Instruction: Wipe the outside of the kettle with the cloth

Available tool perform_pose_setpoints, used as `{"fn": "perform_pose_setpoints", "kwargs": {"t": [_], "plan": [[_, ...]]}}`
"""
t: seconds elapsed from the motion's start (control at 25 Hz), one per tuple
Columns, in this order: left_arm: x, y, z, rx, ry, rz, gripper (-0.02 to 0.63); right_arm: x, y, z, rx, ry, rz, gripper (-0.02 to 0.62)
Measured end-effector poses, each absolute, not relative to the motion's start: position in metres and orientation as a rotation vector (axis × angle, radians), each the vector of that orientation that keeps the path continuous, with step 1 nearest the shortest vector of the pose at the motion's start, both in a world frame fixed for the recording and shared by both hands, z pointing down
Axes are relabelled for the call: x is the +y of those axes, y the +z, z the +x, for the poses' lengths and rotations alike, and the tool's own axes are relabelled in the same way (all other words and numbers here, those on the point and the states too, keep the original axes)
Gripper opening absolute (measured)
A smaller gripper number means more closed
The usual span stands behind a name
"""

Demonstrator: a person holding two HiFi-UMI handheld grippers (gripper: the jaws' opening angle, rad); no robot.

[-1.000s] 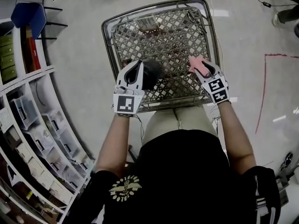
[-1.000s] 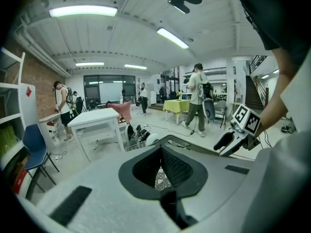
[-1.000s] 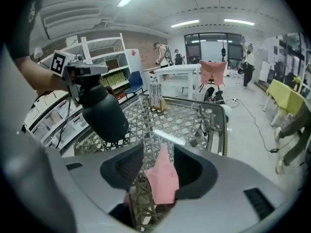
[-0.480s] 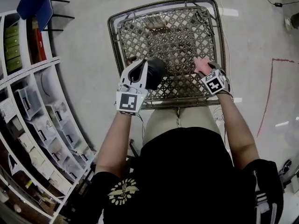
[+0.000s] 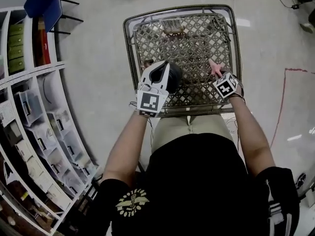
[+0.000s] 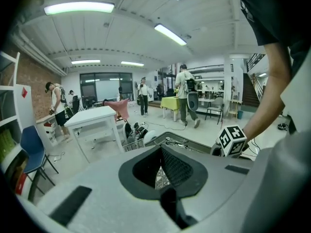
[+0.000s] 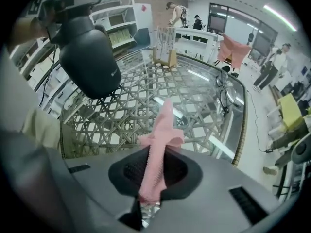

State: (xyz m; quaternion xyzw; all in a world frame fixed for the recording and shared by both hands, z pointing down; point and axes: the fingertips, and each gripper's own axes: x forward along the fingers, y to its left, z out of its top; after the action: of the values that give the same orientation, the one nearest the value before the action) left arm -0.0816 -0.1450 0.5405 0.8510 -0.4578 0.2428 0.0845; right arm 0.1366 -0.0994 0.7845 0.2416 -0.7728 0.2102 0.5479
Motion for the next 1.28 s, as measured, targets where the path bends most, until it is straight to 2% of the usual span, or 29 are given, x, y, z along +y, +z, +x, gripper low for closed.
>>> {"fn": "perform_pose_setpoints", "kwargs": {"t": [0.44, 0.84, 1.0, 1.28], "plan": [[-0.139, 0.556, -0.072, -1.285, 0.911, 2.585, 0.006, -0.130, 0.717, 0.033, -1.965, 0.348, 0.517, 0.037], [-0.135, 0.558, -0.068, -1.253, 0.965, 2.618, 0.006, -0.129, 0.683, -0.056, -2.099, 0.060, 0.214, 0.037], [-0.132, 0.556, -0.073, -1.227, 0.957, 2.617, 0.006, -0.109, 0.667, -0.064, -2.143, -0.035, 0.092, 0.037], [-0.136, 0.565, -0.075, -1.159, 0.951, 2.611, 0.006, -0.075, 0.663, -0.052, -2.177, 0.023, 0.133, 0.037]]}}
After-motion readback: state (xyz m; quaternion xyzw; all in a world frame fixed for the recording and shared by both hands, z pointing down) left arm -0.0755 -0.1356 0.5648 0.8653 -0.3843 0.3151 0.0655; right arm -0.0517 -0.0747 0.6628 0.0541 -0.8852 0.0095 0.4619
